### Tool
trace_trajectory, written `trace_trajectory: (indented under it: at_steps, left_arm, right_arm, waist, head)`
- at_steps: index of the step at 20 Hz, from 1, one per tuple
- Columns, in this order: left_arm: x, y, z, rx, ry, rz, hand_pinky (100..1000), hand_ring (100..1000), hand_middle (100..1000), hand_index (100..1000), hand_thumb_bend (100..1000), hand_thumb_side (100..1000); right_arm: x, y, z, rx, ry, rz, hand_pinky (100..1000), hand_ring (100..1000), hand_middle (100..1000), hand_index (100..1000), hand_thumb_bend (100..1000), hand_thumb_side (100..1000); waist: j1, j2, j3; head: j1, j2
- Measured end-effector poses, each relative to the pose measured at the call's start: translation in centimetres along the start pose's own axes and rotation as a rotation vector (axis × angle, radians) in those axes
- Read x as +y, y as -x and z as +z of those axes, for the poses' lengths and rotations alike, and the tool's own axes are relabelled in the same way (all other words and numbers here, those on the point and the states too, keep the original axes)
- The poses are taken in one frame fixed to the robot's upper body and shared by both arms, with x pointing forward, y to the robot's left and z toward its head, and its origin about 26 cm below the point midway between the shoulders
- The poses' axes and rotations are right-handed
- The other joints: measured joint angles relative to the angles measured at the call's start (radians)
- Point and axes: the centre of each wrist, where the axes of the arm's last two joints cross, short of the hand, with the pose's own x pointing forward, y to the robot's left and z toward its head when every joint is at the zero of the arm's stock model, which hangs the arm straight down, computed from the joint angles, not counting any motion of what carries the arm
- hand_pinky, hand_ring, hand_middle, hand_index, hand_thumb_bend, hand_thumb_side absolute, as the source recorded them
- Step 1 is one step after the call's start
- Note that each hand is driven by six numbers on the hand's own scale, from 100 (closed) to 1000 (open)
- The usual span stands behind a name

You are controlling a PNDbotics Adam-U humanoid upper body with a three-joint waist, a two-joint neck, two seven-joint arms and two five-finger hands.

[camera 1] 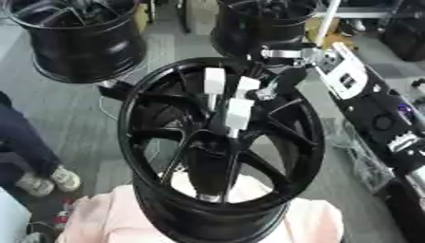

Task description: Pull the pin out of the wheel hub.

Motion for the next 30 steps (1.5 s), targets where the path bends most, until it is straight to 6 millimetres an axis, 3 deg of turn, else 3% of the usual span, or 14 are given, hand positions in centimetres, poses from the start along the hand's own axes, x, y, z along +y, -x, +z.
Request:
trace_trajectory:
  at_steps: [13,18,21,22,30]
  left_arm:
    - [0.00,0.00,0.00,0.000,0.000,0.000,692,614,593,659,100,857]
    - [0.00,0.00,0.00,0.000,0.000,0.000,692,614,593,659,100,858]
    - [0.00,0.00,0.00,0.000,0.000,0.000,692,614,593,659,100,858]
    - [0.00,0.00,0.00,0.000,0.000,0.000,692,614,593,659,100,859]
    - [0.00,0.00,0.00,0.001,0.001,0.000,692,615,593,659,100,859]
  right_arm:
    - [0.22,0.06,-0.19,0.032,-0.022,0.046,690,667,701,793,340,373]
    - [0.24,0.03,-0.26,0.033,-0.022,0.050,586,552,563,660,311,340]
    - [0.20,0.03,-0.23,0.030,-0.018,0.048,566,524,527,622,299,329]
    - [0.20,0.03,-0.23,0.027,-0.016,0.046,538,481,475,562,279,316]
    - [-0.16,-0.37,-0.22,-0.033,0.040,0.034,461,401,393,474,231,281]
  waist:
    - [0.000,0.000,0.000]
    - [0.000,0.000,0.000]
    - [0.000,0.000,0.000]
    - [0.000,0.000,0.000]
    - [0.000,0.000,0.000]
  head:
    - [0.000,0.000]
    - [0.000,0.000]
    - [0.000,0.000]
    - [0.000,0.000]
    - [0.000,0.000]
